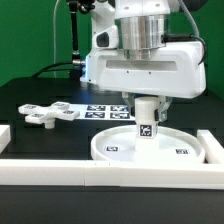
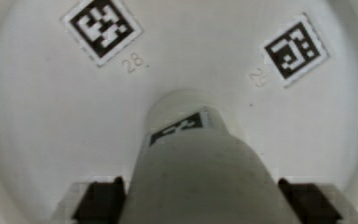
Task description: Assemble round table
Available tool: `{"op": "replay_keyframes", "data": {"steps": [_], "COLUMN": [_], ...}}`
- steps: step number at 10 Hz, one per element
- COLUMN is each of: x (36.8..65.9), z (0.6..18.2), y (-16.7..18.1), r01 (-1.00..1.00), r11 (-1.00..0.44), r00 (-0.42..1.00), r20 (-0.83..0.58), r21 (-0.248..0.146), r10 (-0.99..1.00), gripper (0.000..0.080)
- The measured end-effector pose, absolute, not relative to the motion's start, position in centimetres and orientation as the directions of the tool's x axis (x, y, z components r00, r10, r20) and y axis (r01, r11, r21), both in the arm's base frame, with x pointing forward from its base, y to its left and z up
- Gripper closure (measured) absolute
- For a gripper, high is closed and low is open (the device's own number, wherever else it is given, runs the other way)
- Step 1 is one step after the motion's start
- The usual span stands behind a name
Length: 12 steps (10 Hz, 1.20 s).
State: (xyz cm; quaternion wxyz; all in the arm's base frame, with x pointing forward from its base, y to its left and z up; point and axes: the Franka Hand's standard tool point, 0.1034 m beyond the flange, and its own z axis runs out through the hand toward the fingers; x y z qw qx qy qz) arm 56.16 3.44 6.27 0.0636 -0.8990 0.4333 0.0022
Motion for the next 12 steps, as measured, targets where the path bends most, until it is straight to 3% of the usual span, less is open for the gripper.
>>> {"op": "replay_keyframes", "data": {"steps": [2, 7, 10, 11, 12], "x": [56.10, 55.98, 56.03, 56.00, 56.02], "z": [6.24, 6.15, 6.14, 6.23, 6.53], "y": [3.50, 3.84, 3.91, 3.99, 4.10], "r01": [-0.901, -0.998, -0.994, -0.998, -0.997], "r11": [-0.419, 0.043, 0.101, 0.033, -0.038], "r00": [0.430, -0.032, -0.090, -0.021, 0.050], "r20": [-0.115, -0.195, -0.202, -0.198, -0.199], "r21": [-0.114, -0.054, -0.046, -0.056, -0.065], "r10": [-0.895, -0.980, -0.975, -0.980, -0.979], "gripper": [0.0390, 0.0390, 0.0390, 0.0194, 0.0194]}}
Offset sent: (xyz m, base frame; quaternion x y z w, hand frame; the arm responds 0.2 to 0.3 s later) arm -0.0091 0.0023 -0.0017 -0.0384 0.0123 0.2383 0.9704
